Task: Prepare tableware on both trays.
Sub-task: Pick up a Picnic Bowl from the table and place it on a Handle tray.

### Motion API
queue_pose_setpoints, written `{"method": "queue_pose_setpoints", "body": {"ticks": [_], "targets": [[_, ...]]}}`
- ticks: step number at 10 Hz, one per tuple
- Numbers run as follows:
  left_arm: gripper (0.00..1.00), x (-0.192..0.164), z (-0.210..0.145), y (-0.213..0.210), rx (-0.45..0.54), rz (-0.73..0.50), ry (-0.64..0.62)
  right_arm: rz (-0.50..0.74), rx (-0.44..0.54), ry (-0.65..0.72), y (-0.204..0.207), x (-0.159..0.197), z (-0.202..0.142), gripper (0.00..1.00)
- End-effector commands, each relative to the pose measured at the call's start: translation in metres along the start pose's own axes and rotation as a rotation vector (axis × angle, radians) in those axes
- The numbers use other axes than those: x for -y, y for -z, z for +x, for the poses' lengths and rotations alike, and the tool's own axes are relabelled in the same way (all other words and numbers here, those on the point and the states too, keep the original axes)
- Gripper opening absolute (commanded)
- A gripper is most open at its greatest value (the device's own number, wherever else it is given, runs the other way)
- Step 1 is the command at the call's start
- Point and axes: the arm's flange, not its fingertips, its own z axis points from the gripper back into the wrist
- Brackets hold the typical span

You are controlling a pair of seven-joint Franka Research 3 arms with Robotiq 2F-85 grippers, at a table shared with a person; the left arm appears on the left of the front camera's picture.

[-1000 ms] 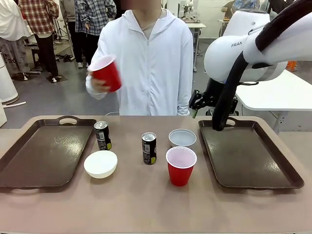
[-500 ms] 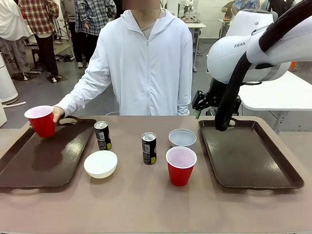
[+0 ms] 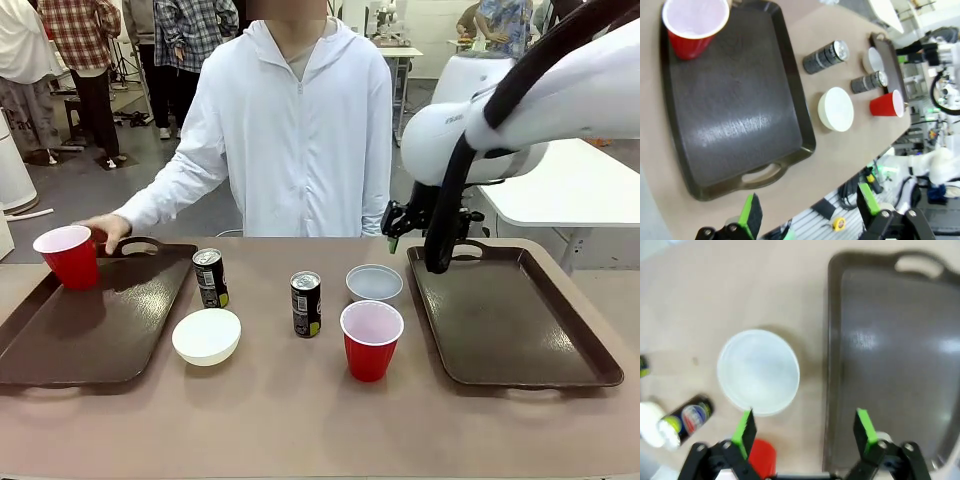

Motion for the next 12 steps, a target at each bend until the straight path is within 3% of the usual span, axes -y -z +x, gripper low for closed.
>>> {"method": "queue_pose_setpoints", "body": {"ticks": [1, 3, 7, 8, 9, 10, 11, 12], "targets": [[1.0, 0.0, 0.0, -0.001, 0.011, -0.013, -0.01, -0.08, 0.045, -0.002, 0.018, -0.028, 0.022, 1.0], [1.0, 0.0, 0.0, -0.001, 0.011, -0.013, -0.01, -0.164, 0.04, -0.021, 0.04, -0.046, 0.029, 1.0], [1.0, 0.0, 0.0, -0.001, 0.011, -0.013, -0.01, -0.172, -0.033, -0.011, 0.066, -0.063, 0.025, 0.97], [1.0, 0.0, 0.0, -0.001, 0.011, -0.013, -0.01, -0.175, -0.056, -0.004, 0.071, -0.058, 0.026, 0.81], [1.0, 0.0, 0.0, -0.001, 0.011, -0.013, -0.01, -0.176, -0.056, 0.002, 0.075, -0.053, 0.027, 0.78], [1.0, 0.0, 0.0, -0.001, 0.011, -0.013, -0.01, -0.169, -0.058, 0.009, 0.076, -0.049, 0.029, 0.61], [1.0, 0.0, 0.0, -0.001, 0.011, -0.013, -0.01, -0.157, -0.064, 0.016, 0.078, -0.044, 0.031, 0.59], [1.0, 0.0, 0.0, -0.001, 0.011, -0.013, -0.01, -0.142, -0.081, 0.023, 0.081, -0.039, 0.032, 0.42]]}}
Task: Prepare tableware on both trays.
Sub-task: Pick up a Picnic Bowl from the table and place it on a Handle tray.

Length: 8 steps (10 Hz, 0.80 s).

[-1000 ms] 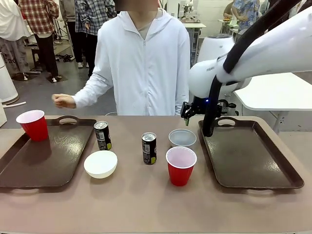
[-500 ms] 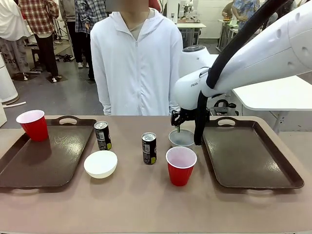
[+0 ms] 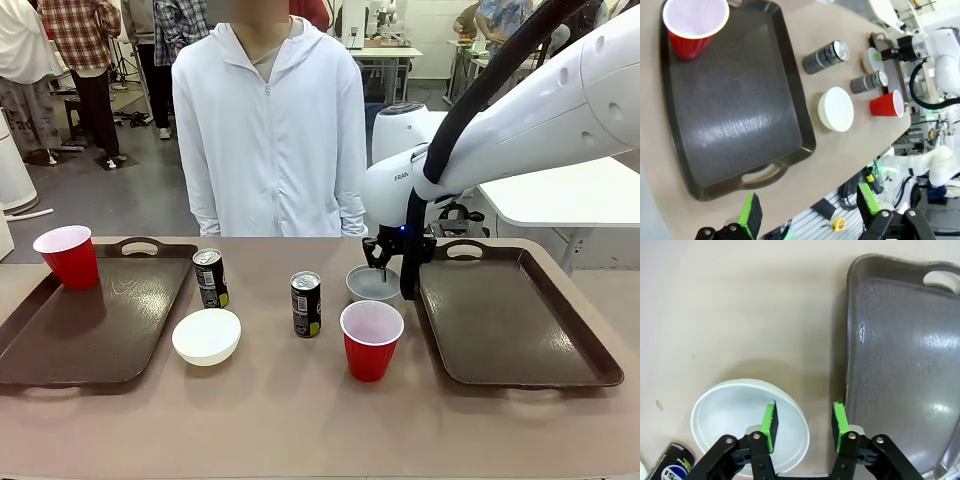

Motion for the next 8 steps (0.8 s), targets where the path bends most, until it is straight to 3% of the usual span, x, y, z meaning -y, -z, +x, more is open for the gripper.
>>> {"method": "queue_pose_setpoints", "body": {"ticks": [1, 2, 3, 4, 8], "targets": [[1.0, 0.0, 0.0, -0.001, 0.01, -0.013, -0.01, 0.037, -0.033, 0.015, 0.003, 0.001, 0.007, 0.39], [1.0, 0.0, 0.0, -0.001, 0.01, -0.013, -0.01, 0.051, -0.039, 0.017, 0.002, 0.003, 0.007, 0.23], [1.0, 0.0, 0.0, -0.001, 0.01, -0.013, -0.01, 0.063, -0.041, 0.022, 0.0, 0.006, 0.007, 0.2], [1.0, 0.0, 0.0, -0.001, 0.01, -0.013, -0.01, 0.079, -0.056, 0.025, 0.0, 0.008, 0.009, 0.04], [1.0, 0.0, 0.0, -0.001, 0.01, -0.013, -0.01, 0.106, -0.046, 0.022, -0.009, 0.012, 0.007, 0.0]]}}
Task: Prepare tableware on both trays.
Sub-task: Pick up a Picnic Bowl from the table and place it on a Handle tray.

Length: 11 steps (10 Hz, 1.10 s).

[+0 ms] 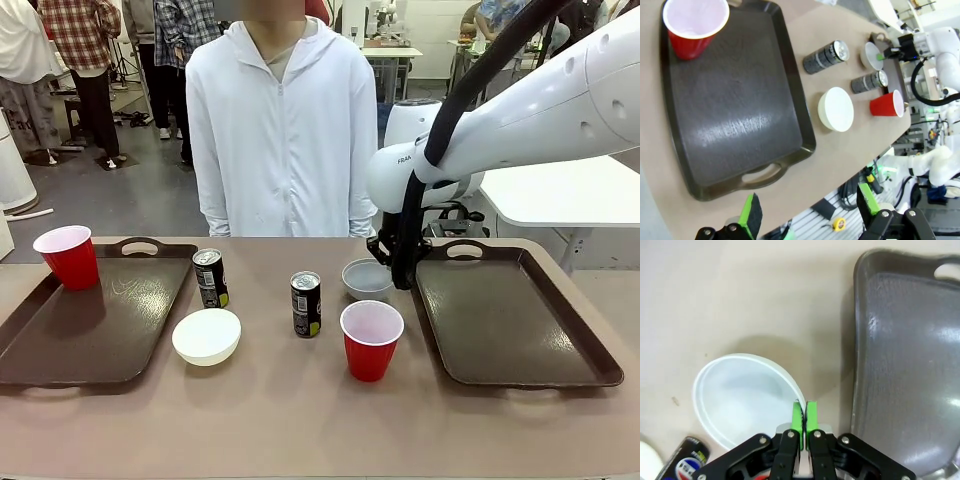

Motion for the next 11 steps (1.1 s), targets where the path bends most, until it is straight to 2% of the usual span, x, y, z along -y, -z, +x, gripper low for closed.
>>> {"method": "queue_pose_setpoints", "body": {"ticks": [1, 3, 6, 9, 11], "targets": [[1.0, 0.0, 0.0, -0.001, 0.01, -0.013, -0.01, 0.006, -0.005, -0.052, -0.022, 0.006, -0.013, 0.0], [1.0, 0.0, 0.0, -0.001, 0.01, -0.013, -0.01, 0.042, 0.04, -0.098, -0.073, 0.02, -0.044, 0.0], [1.0, 0.0, 0.0, -0.001, 0.01, -0.013, -0.01, 0.136, 0.167, -0.094, -0.153, 0.065, -0.103, 0.0], [1.0, 0.0, 0.0, -0.001, 0.01, -0.013, -0.01, 0.196, 0.183, -0.08, -0.164, 0.122, -0.148, 0.0], [1.0, 0.0, 0.0, -0.001, 0.01, -0.013, -0.01, 0.216, 0.191, -0.086, -0.161, 0.164, -0.162, 0.0]]}}
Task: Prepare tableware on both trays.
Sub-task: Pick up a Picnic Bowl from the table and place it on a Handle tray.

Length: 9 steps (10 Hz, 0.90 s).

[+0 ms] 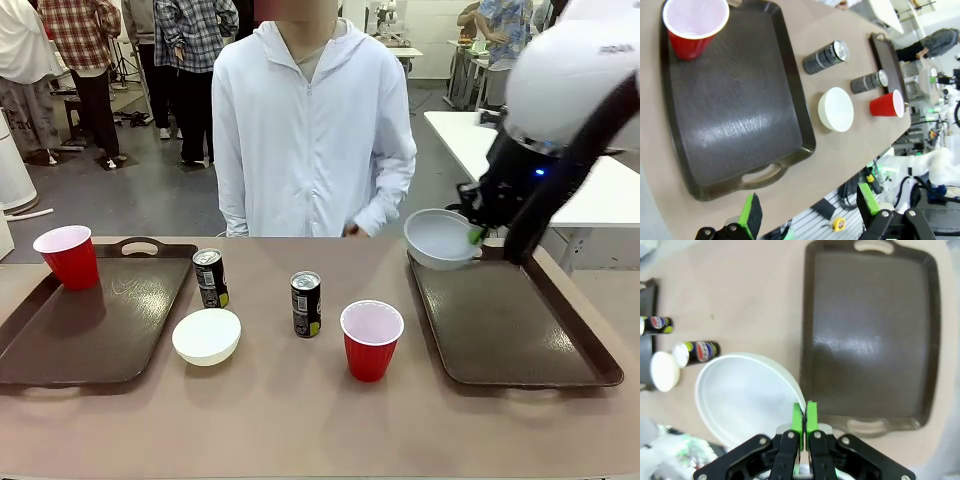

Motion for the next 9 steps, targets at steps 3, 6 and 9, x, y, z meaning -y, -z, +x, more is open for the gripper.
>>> {"method": "queue_pose_setpoints", "body": {"ticks": [3, 6, 9], "targets": [[1.0, 0.0, 0.0, -0.001, 0.01, -0.012, -0.009, 0.014, 0.021, 0.035, 0.0, 0.085, -0.016, 0.0], [1.0, 0.0, 0.0, -0.001, 0.01, -0.012, -0.009, 0.02, -0.004, 0.172, 0.01, 0.147, 0.009, 0.0], [1.0, 0.0, 0.0, -0.001, 0.01, -0.012, -0.009, 0.007, 0.004, 0.158, 0.004, 0.142, -0.007, 0.0]]}}
